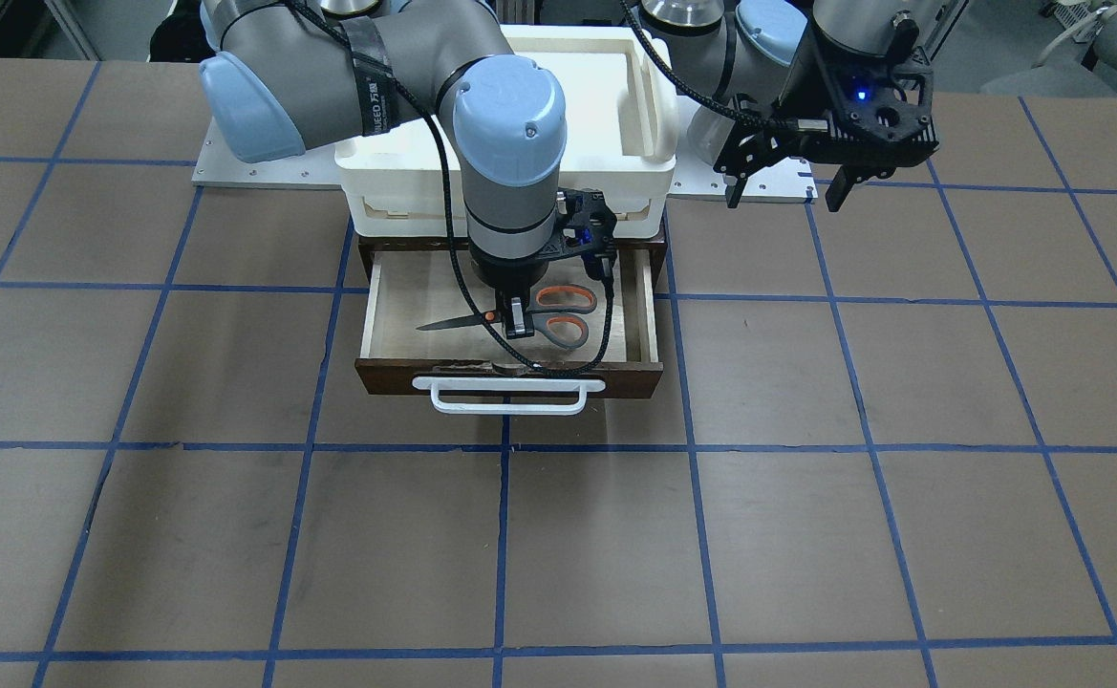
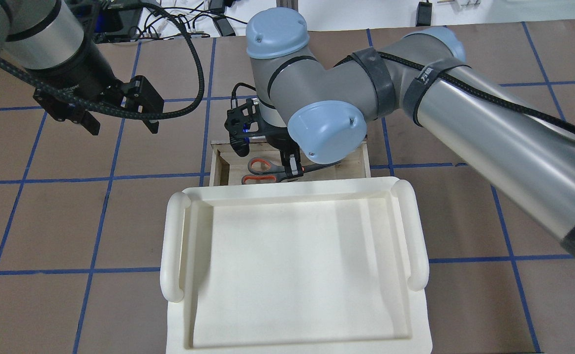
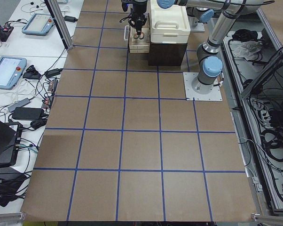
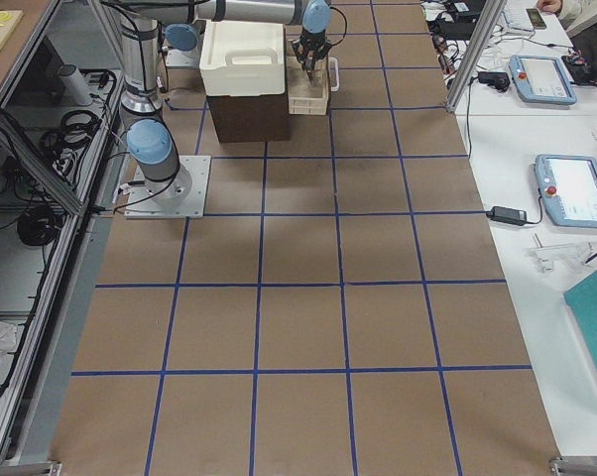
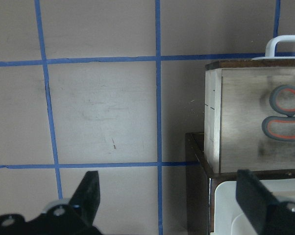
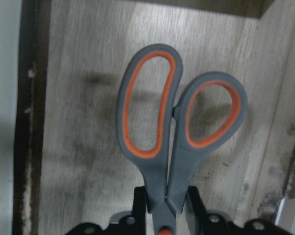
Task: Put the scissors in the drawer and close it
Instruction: 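Lower the scissors into the open drawer and open the right gripper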
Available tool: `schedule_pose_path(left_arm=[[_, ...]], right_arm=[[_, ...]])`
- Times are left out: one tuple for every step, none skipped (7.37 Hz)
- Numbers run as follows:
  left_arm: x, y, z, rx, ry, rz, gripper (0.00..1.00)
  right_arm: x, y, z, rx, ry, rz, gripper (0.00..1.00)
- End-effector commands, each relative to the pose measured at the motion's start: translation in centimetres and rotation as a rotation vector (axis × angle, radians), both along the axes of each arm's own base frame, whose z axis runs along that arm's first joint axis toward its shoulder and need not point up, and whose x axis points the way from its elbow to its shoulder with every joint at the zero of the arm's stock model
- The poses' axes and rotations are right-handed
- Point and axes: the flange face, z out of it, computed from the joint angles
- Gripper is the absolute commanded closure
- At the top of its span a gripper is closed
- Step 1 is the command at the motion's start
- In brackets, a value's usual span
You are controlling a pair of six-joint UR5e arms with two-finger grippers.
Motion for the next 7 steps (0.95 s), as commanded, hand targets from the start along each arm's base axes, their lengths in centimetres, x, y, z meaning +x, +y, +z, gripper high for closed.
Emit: schedule_pose_path(left_arm=[[0.0,0.0,0.0,0.0,-0.001,0.0,0.0],[0.0,0.0,0.0,-0.002,0.001,0.0,0.0],[0.0,0.0,0.0,-0.002,0.001,0.0,0.0],[0.0,-0.1,-0.1,0.0,0.001,0.001,0.0],[0.0,-0.3,0.0,-0.008,0.002,0.001,0.0],[0.0,-0.7,-0.2,-0.006,0.004,0.004,0.0],[0.0,-2.1,-0.5,-0.029,0.002,0.033,0.0]], right_arm=[[0.0,0.0,0.0,-0.007,-0.005,-0.001,0.37],[0.0,-0.2,0.7,-0.035,-0.013,-0.003,0.0],[0.0,-0.3,1.7,-0.056,-0.018,-0.003,0.0],[-0.4,-0.2,2.6,-0.069,-0.022,-0.044,0.0],[-1.2,-0.4,3.8,-0.085,-0.023,-0.174,0.0],[-2.5,-0.5,5.6,-0.106,-0.033,-0.377,0.0],[-4.8,-1.6,6.8,-0.117,-0.044,-0.505,0.0]])
